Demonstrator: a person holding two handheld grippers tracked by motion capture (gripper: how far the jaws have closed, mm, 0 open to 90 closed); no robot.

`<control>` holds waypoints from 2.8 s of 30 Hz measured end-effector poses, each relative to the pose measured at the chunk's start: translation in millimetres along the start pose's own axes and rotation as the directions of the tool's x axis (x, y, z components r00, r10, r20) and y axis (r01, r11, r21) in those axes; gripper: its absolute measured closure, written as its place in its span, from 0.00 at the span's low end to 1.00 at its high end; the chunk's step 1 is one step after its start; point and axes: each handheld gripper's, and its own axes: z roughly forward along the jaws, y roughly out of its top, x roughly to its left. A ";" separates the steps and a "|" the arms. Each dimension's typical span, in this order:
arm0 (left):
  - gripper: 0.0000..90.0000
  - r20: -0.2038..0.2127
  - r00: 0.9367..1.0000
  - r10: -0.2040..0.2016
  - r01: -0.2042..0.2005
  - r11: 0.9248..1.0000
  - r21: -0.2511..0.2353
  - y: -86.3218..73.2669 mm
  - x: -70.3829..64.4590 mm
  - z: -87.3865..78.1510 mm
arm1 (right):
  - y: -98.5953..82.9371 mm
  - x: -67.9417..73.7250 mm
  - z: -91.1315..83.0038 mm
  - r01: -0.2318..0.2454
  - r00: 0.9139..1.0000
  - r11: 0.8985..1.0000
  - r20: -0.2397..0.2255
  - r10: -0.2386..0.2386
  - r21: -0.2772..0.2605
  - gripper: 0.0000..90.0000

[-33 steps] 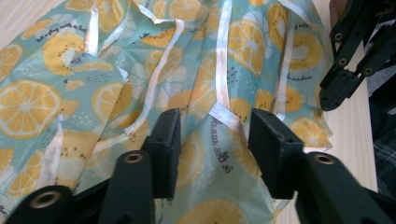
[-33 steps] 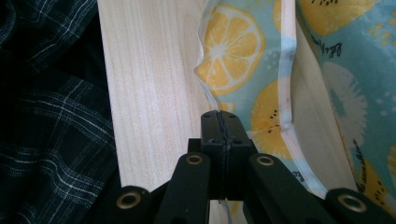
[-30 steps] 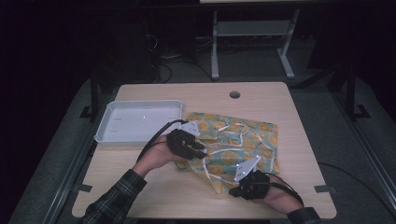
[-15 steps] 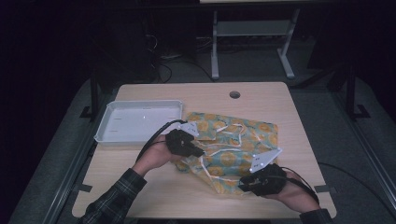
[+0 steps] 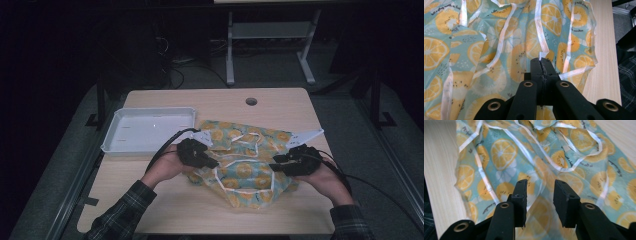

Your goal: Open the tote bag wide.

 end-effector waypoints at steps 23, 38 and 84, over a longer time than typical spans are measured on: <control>1.00 0.001 1.000 0.019 -0.019 0.995 -0.102 -7.9 -27.0 -22.6 | -16.5 28.7 -17.3 0.071 0.997 0.997 -0.032 -0.071 -0.003 0.99; 1.00 0.049 0.998 0.030 -0.031 0.999 0.016 -30.2 -47.5 8.4 | -48.1 51.4 4.7 0.071 0.992 0.992 -0.110 -0.059 0.109 0.99; 0.73 -0.041 0.999 0.033 -0.033 0.999 -0.004 -31.0 -45.6 -18.4 | -38.9 59.1 -12.3 0.070 0.994 0.996 -0.082 -0.066 0.052 0.75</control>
